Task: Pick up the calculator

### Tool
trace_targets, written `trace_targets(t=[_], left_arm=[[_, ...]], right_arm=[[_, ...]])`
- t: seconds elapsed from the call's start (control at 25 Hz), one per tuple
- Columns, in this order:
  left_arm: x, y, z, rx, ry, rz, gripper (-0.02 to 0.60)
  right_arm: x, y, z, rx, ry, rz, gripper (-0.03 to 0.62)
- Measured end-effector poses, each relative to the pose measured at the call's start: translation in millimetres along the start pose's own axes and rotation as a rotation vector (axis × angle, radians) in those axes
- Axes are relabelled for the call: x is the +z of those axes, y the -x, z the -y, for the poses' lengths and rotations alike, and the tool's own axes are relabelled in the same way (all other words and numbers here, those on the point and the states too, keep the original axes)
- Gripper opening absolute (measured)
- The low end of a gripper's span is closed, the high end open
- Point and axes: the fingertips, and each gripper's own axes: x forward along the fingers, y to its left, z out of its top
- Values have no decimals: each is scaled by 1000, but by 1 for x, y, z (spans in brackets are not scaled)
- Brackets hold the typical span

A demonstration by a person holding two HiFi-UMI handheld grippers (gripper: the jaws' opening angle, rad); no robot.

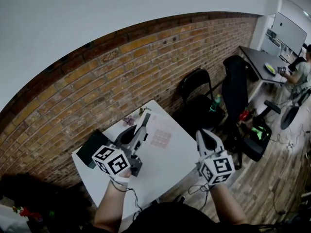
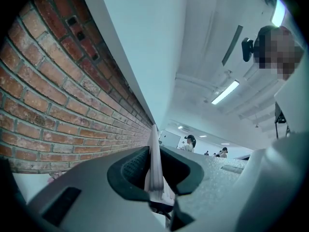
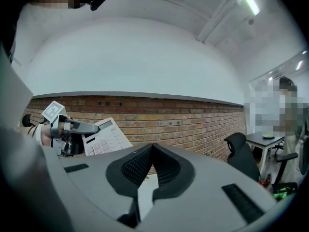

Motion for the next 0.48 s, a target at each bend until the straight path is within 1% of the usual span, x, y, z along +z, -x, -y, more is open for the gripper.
trace_targets(t=[0.48], left_arm=[[-3,-2,1,0,3,-2,54]], right_arm=[[-1,-2,1,14,5,-5,5]])
